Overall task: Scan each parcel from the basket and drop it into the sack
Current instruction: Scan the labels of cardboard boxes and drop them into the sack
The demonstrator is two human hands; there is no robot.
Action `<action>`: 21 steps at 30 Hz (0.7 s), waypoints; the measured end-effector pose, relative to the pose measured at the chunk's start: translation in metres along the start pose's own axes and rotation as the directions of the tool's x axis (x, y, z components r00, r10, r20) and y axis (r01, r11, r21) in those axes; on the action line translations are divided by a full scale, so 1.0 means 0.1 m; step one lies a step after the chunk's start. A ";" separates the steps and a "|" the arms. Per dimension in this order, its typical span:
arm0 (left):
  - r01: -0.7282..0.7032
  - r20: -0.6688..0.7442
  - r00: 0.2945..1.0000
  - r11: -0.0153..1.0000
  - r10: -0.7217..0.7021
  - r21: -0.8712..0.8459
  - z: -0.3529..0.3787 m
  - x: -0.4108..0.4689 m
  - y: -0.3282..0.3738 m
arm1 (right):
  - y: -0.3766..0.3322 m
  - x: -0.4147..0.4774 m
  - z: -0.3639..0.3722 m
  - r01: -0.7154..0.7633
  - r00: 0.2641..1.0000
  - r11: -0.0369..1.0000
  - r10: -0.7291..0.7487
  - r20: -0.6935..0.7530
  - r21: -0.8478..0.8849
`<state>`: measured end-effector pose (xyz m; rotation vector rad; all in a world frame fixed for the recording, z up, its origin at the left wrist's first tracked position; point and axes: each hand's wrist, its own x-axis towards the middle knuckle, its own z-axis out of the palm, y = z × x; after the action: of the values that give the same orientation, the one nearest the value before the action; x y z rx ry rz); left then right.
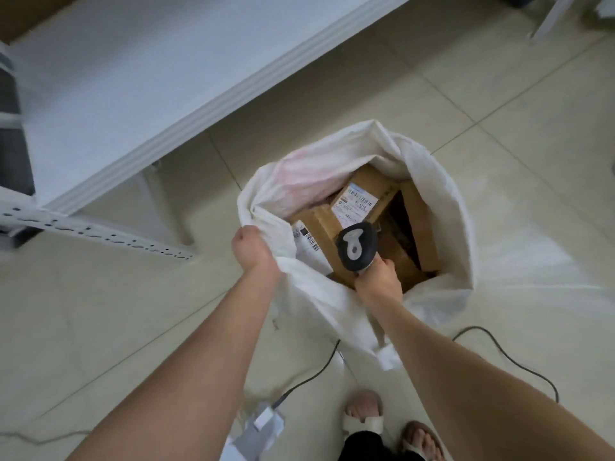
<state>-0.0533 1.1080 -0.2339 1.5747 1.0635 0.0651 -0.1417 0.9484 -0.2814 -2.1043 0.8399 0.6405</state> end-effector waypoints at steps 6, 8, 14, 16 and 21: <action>0.063 0.008 0.998 0.972 -0.066 0.227 -0.09 -0.29 -0.13 | -0.11 -0.18 -0.44 -0.001 0.999 0.997 0.004 -0.040 0.078; 0.099 0.032 0.993 0.949 -0.114 0.298 -0.10 -0.46 -0.15 | 0.01 -0.24 -0.68 -0.036 0.992 0.987 0.055 -0.114 0.159; 0.083 0.047 0.992 0.900 -0.114 0.429 0.03 -0.76 -0.14 | 0.32 -0.29 -1.25 -0.182 0.933 0.981 0.196 -0.301 0.073; 0.058 0.029 0.996 0.841 -0.088 0.538 0.08 -0.72 -0.20 | 0.42 -0.15 -1.27 -0.229 0.938 0.970 0.242 -0.247 0.081; -0.050 0.032 0.999 0.761 0.038 0.647 0.21 -0.53 -0.34 | 0.60 0.12 -1.15 -0.262 0.949 0.872 0.311 -0.054 0.414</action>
<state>-0.0925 1.0546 -0.2417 2.2220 1.0955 -0.3242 -0.1590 0.8233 -0.2507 -1.6680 1.2546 0.4452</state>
